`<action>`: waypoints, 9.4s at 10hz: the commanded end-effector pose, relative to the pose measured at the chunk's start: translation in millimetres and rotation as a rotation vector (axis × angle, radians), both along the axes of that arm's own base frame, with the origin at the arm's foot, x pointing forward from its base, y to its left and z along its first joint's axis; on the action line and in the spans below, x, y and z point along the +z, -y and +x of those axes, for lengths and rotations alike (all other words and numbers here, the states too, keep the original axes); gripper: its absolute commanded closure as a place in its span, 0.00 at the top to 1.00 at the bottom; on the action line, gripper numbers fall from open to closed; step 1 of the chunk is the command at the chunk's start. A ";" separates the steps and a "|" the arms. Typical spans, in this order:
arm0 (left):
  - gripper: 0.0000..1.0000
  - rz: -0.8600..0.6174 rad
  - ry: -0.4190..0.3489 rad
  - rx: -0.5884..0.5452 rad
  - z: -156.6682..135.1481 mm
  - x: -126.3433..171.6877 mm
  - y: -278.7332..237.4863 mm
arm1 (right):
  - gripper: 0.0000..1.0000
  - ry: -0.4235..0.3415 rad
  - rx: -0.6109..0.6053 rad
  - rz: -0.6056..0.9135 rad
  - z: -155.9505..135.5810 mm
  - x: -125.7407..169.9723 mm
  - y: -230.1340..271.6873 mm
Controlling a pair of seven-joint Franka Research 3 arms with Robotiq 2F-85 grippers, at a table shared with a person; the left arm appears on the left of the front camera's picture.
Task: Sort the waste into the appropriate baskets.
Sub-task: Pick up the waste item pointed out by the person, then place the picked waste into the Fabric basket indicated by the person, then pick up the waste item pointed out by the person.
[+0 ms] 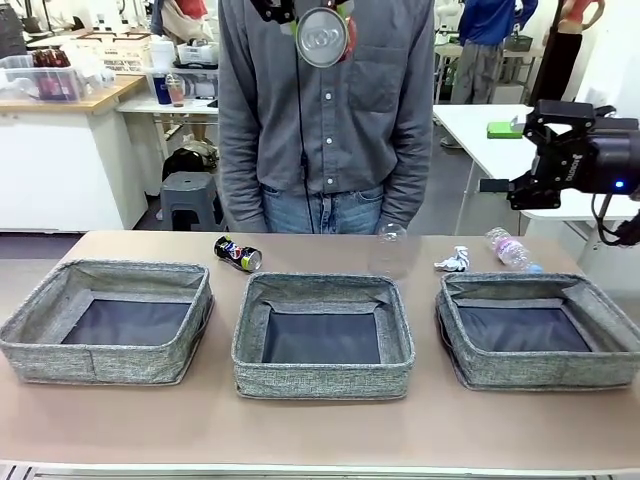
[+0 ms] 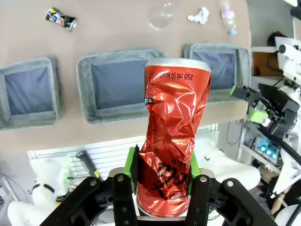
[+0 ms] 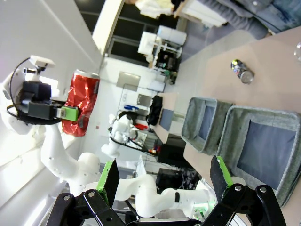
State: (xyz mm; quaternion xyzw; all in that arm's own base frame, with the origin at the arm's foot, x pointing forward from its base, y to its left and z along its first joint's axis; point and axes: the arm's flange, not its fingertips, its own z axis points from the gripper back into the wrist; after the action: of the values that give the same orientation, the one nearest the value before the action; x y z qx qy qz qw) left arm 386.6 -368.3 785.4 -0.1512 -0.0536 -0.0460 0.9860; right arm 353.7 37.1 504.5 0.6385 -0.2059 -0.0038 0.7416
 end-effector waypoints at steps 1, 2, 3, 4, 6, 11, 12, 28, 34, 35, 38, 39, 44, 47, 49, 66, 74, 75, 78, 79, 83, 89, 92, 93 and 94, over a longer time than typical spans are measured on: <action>0.44 0.013 0.025 -0.002 1.3 4.6 -4.9 | 1.00 -0.002 -0.008 0.029 2.4 4.0 -3.2; 0.44 0.013 0.025 -0.002 1.3 4.6 -4.9 | 1.00 -0.002 -0.008 0.029 2.4 4.0 -3.2; 0.44 0.001 0.002 -0.001 0.0 0.5 -0.6 | 1.00 -0.002 -0.008 0.029 2.4 4.0 -3.2; 0.44 0.063 -0.046 -0.008 11.0 -18.8 1.0 | 1.00 -0.002 -0.008 0.029 2.4 4.0 -3.2; 0.44 0.142 -0.230 0.060 28.1 -48.1 -5.1 | 1.00 -0.002 -0.008 0.029 2.4 4.0 -3.2; 0.44 0.052 -0.064 0.006 10.7 -23.8 0.4 | 1.00 -0.002 -0.008 0.029 2.4 4.0 -3.2; 0.44 0.052 -0.064 0.006 10.7 -23.8 0.4 | 1.00 -0.002 -0.008 0.029 2.4 4.0 -3.2; 0.44 0.052 -0.064 0.006 10.7 -23.8 0.4 | 1.00 -0.002 -0.008 0.029 2.4 4.0 -3.2; 0.44 0.182 0.049 -0.199 -7.2 -55.1 -29.7 | 1.00 -0.002 -0.008 0.029 2.4 4.0 -3.2; 0.44 0.196 0.044 -0.190 -15.7 -75.4 -56.5 | 1.00 -0.002 -0.008 0.029 2.4 4.0 -3.2; 0.44 0.154 0.037 -0.084 -35.6 -134.9 -125.8 | 1.00 -0.002 -0.008 0.029 2.4 4.0 -3.2; 0.44 0.133 0.042 -0.027 -40.8 -158.7 -149.2 | 1.00 -0.002 -0.008 0.029 2.4 4.0 -3.2; 0.44 0.237 -0.005 0.408 -61.6 -257.4 -241.4 | 1.00 -0.002 -0.008 0.029 2.4 4.0 -3.2; 0.44 0.174 -0.027 0.524 -52.9 -307.5 -271.4 | 1.00 -0.002 -0.008 0.029 2.4 4.0 -3.2; 0.44 0.179 -0.006 0.553 -45.1 -312.5 -276.2 | 1.00 -0.002 -0.008 0.029 2.4 4.0 -3.2; 1.00 -1.095 -0.022 -0.257 -44.5 -247.9 -287.1 | 1.00 -0.002 -0.008 0.029 2.4 4.0 -3.2; 1.00 -0.976 0.211 -0.064 -55.4 -219.8 -308.3 | 1.00 -0.002 -0.008 0.029 2.4 4.0 -3.2; 1.00 -0.976 0.211 -0.064 -55.4 -219.8 -308.3 | 1.00 -0.002 -0.008 0.029 2.4 4.0 -3.2; 1.00 -0.976 0.211 -0.064 -55.4 -219.8 -308.3 | 1.00 -0.002 -0.008 0.029 2.4 4.0 -3.2; 1.00 -0.976 0.211 -0.064 -55.4 -219.8 -308.3 | 1.00 -0.002 -0.008 0.029 2.4 4.0 -3.2; 1.00 -0.976 0.211 -0.064 -55.4 -219.8 -308.3 | 1.00 -0.002 -0.008 0.029 2.4 4.0 -3.2; 1.00 -0.976 0.211 -0.064 -55.4 -219.8 -308.3 | 1.00 -0.002 -0.008 0.029 2.4 4.0 -3.2; 1.00 -0.976 0.211 -0.064 -55.4 -219.8 -308.3 | 1.00 -0.002 -0.008 0.029 2.4 4.0 -3.2; 1.00 -0.976 0.211 -0.064 -55.4 -219.8 -308.3 | 1.00 -0.002 -0.008 0.029 2.4 4.0 -3.2; 1.00 -0.976 0.211 -0.064 -55.4 -219.8 -308.3 | 1.00 -0.002 -0.008 0.029 2.4 4.0 -3.2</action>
State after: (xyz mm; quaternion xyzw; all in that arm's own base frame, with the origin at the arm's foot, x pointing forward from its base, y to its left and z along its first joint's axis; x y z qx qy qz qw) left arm 332.6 -59.5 562.1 -0.5884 -0.1678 -0.0631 0.7884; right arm 354.1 37.4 504.8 0.6409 -0.2068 -0.0054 0.7393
